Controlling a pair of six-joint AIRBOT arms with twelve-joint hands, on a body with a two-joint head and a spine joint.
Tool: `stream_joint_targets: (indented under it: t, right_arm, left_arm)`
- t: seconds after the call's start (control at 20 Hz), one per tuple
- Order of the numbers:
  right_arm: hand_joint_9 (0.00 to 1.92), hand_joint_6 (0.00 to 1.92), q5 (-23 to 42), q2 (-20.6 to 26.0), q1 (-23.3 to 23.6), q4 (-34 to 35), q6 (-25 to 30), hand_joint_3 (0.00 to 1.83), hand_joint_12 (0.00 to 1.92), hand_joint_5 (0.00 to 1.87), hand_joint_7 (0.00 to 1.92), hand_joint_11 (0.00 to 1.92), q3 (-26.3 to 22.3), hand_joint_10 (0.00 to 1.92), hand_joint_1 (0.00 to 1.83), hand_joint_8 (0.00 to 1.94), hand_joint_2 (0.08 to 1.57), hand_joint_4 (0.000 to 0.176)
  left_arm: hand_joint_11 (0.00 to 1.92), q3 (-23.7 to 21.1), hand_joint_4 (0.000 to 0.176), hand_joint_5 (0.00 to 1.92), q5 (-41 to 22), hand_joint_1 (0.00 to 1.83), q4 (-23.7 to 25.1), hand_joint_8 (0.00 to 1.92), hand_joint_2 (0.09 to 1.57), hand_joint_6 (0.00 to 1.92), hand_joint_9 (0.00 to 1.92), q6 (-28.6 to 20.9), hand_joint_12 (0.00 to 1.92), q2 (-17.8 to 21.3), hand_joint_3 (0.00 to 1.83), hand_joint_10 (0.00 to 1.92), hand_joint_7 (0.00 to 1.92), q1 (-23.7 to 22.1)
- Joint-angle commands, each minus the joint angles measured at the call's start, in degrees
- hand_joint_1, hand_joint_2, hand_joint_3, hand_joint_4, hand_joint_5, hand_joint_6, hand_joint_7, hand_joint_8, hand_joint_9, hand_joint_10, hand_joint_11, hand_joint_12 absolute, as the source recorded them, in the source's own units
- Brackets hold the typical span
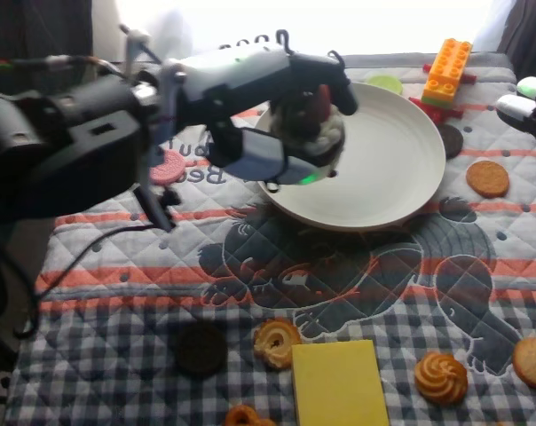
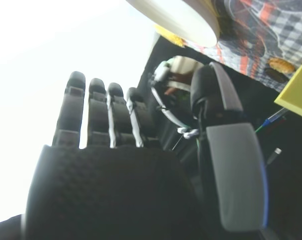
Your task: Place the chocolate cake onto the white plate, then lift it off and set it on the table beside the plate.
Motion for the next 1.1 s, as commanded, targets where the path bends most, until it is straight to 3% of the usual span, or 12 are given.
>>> stream_joint_targets:
  t: [0.0, 0.05, 0.1, 0.2, 0.35, 0.4, 0.5, 0.7, 0.8, 0.85, 0.95, 1.05]
  right_arm:
    - [0.0, 0.0, 7.02, 0.26, 0.39, 0.44, 0.01, 0.0, 0.65, 0.0, 0.0, 0.0, 0.39, 0.0, 0.71, 0.0, 1.25, 0.0]
    - [0.0, 0.0, 7.02, 0.25, 0.39, 0.44, 0.01, 0.0, 0.64, 0.0, 0.0, 0.0, 0.44, 0.0, 0.68, 0.0, 1.25, 0.0]
    - [0.0, 0.0, 7.0, 0.23, 0.39, 0.45, 0.02, 0.0, 0.64, 0.0, 0.0, 0.0, 0.46, 0.0, 0.65, 0.0, 1.25, 0.0]
    - [0.0, 0.0, 6.96, -0.14, 0.35, 0.59, 0.24, 0.0, 0.64, 0.0, 0.0, 0.0, 0.7, 0.0, 0.6, 0.0, 1.25, 0.0]
    - [0.0, 0.0, 6.92, -0.64, 0.32, 0.59, 0.66, 0.0, 0.2, 0.0, 0.0, 0.0, 1.1, 0.0, 0.62, 0.0, 1.26, 0.0]
    - [0.0, 0.0, 6.92, -0.64, 0.3, 0.59, 0.7, 0.0, 0.18, 0.0, 0.0, 0.0, 1.11, 0.0, 0.64, 0.0, 1.26, 0.0]
    - [0.0, 0.0, 6.92, -0.64, 0.23, 0.59, 0.86, 0.0, 0.35, 0.0, 0.0, 0.0, 1.14, 0.0, 0.65, 0.0, 1.26, 0.0]
    - [0.0, 0.0, 6.94, -0.64, 0.09, 0.74, 1.01, 0.0, 0.24, 0.0, 0.0, 0.0, 1.17, 0.0, 0.64, 0.0, 1.25, 0.0]
    - [0.0, 0.0, 6.94, -0.55, 0.09, 0.85, 1.38, 0.0, 0.53, 0.0, 0.0, 0.0, 1.16, 0.0, 0.65, 0.0, 1.22, 0.0]
    - [0.0, 0.0, 6.95, -0.46, 0.1, 0.86, 1.7, 0.0, 0.63, 0.0, 0.0, 0.0, 1.16, 0.0, 0.66, 0.0, 1.21, 0.0]
    - [0.0, 0.0, 6.95, -0.2, 0.1, 0.84, 2.37, 0.0, 0.59, 0.0, 0.0, 0.0, 1.17, 0.0, 0.64, 0.0, 1.22, 0.0]
    - [0.02, 0.0, 6.96, -0.09, 0.1, 0.79, 2.97, 0.0, 0.84, 0.0, 0.0, 0.0, 1.24, 0.01, 0.67, 0.0, 1.22, 0.0]
  left_arm:
    - [0.16, 0.72, 0.0, 0.33, -5.4, 1.22, -1.23, 0.94, 1.15, 1.19, 0.23, -0.21, 1.71, -0.43, 0.0, 1.28, 0.29, -1.15]
    - [0.23, 2.13, 0.0, 0.32, -4.66, 1.24, -1.83, 1.16, 1.14, 1.26, 0.27, -0.23, 1.8, -2.12, 0.0, 1.46, 0.27, -1.52]
    - [0.19, 3.07, 0.0, 0.31, -4.08, 1.27, -2.25, 1.11, 1.14, 1.12, 0.25, -0.25, 1.76, -3.37, 0.0, 1.36, 0.24, -1.7]
    - [0.16, 5.44, 0.0, 0.4, -2.59, 1.28, -3.8, 0.77, 1.14, 0.77, 0.3, -0.25, 1.52, -6.18, 0.0, 1.01, 0.35, -1.63]
    - [0.03, 8.24, 0.003, 0.32, -0.17, 1.13, -5.62, 0.28, 1.11, 0.5, 0.22, -0.25, 1.48, -8.96, 0.0, 0.66, 0.37, -1.2]
    - [0.0, 8.62, 0.021, 0.26, 0.24, 1.09, -5.8, 0.13, 1.09, 0.38, 0.17, -0.25, 1.35, -9.44, 0.0, 0.52, 0.35, -1.12]
    - [0.0, 8.66, 0.096, 0.03, 0.71, 0.88, -5.8, 0.01, 1.07, 0.08, 0.02, -0.23, 0.82, -9.71, 0.0, 0.14, 0.08, -1.01]
    - [0.0, 7.84, 0.163, 0.0, 0.33, 0.63, -5.87, 0.0, 0.97, 0.0, 0.0, -0.23, 0.74, -9.06, 0.0, 0.0, 0.0, -0.7]
    - [0.0, 5.87, 0.175, 0.0, -0.72, 0.72, -5.94, 0.0, 0.94, 0.0, 0.0, -0.18, 0.55, -7.28, 0.0, 0.0, 0.0, -0.63]
    - [0.0, 4.4, 0.176, 0.0, -1.67, 0.77, -5.67, 0.0, 0.94, 0.0, 0.0, -0.17, 0.11, -5.86, 0.0, 0.0, 0.0, -0.56]
    - [0.0, 0.35, 0.176, 0.0, -5.02, 0.86, -4.44, 0.0, 0.95, 0.0, 0.0, -0.2, 0.0, -1.32, 0.01, 0.0, 0.0, -0.23]
    - [0.0, -2.4, 0.176, 0.0, -7.36, 0.84, -3.91, 0.0, 0.98, 0.0, 0.0, -0.23, 0.0, 2.07, 0.02, 0.0, 0.0, 0.49]
